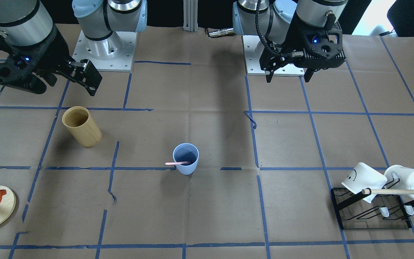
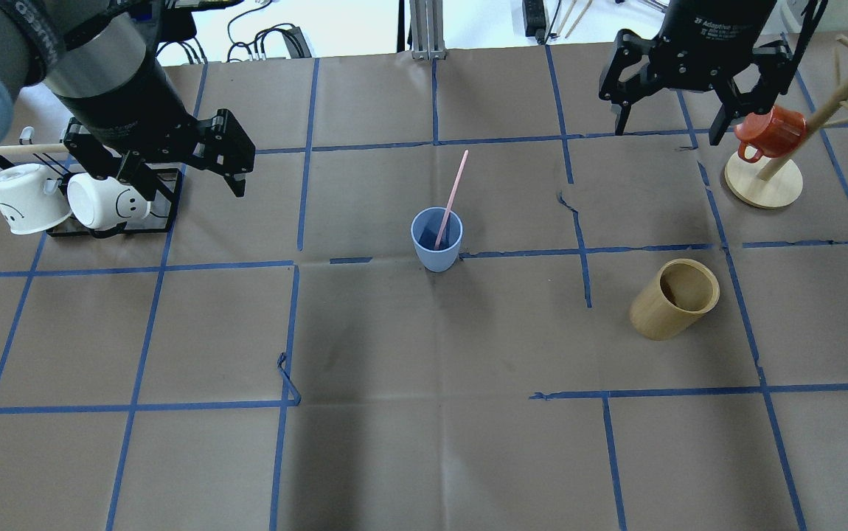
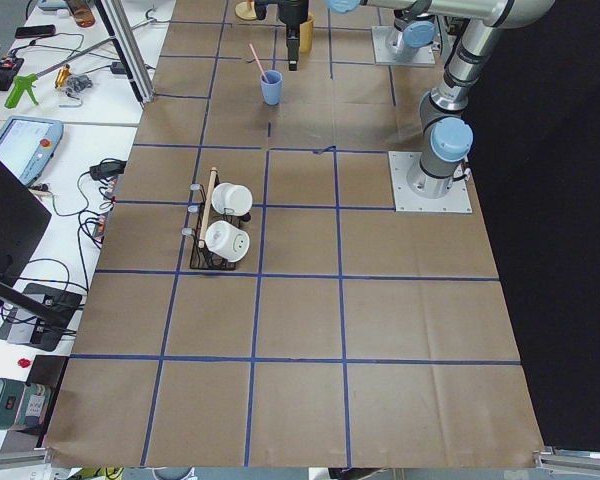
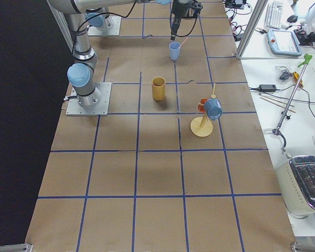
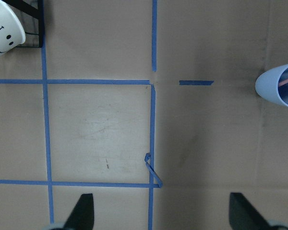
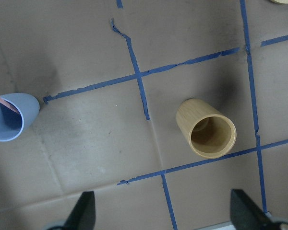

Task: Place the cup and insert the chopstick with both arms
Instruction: 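Open the right gripper and raise it away from the cup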

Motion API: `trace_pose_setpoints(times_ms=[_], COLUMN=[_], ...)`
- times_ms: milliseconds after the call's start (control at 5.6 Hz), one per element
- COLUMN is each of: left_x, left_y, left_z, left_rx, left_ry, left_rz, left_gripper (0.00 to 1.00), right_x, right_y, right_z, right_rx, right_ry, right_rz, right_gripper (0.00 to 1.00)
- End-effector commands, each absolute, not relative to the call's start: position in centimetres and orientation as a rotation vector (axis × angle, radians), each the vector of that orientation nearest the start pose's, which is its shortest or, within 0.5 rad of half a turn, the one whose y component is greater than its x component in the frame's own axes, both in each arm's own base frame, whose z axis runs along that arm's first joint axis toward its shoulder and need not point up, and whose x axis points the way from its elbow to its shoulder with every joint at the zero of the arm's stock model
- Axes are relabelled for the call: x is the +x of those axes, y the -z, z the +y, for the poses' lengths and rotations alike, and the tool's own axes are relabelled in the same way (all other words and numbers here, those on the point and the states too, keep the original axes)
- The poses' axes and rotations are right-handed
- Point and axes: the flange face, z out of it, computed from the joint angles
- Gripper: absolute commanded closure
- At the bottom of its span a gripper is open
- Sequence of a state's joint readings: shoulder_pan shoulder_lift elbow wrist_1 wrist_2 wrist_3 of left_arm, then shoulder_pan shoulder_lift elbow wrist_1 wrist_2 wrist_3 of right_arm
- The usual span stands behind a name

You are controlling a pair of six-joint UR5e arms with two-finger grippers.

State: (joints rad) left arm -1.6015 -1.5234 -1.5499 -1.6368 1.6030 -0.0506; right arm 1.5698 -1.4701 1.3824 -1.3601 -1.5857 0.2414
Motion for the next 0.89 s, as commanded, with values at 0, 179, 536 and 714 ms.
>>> trace_pose_setpoints(times_ms=[0,179,536,714], left_x=[-14.38,-14.38,-14.38,-14.45], left_y=[-51.49,-51.56,-51.56,-51.56], left_z=[-46.77,-46.72,-46.78,-46.76], left_rx=[-0.033,-0.034,-0.033,-0.031], left_ry=[0.007,0.009,0.009,0.009], left_rz=[3.109,3.109,3.109,3.109], left_gripper=[0.01,0.01,0.01,0.01], right_x=[13.19,13.53,13.48,13.45], right_y=[-48.79,-48.74,-48.98,-48.98], right_z=[-50.96,-51.04,-51.53,-51.53], right_rx=[0.384,0.375,0.362,0.365], right_ry=[-0.142,-0.144,-0.082,-0.081], right_rz=[3.140,3.107,3.110,3.113], right_gripper=[0.00,0.00,0.00,0.00])
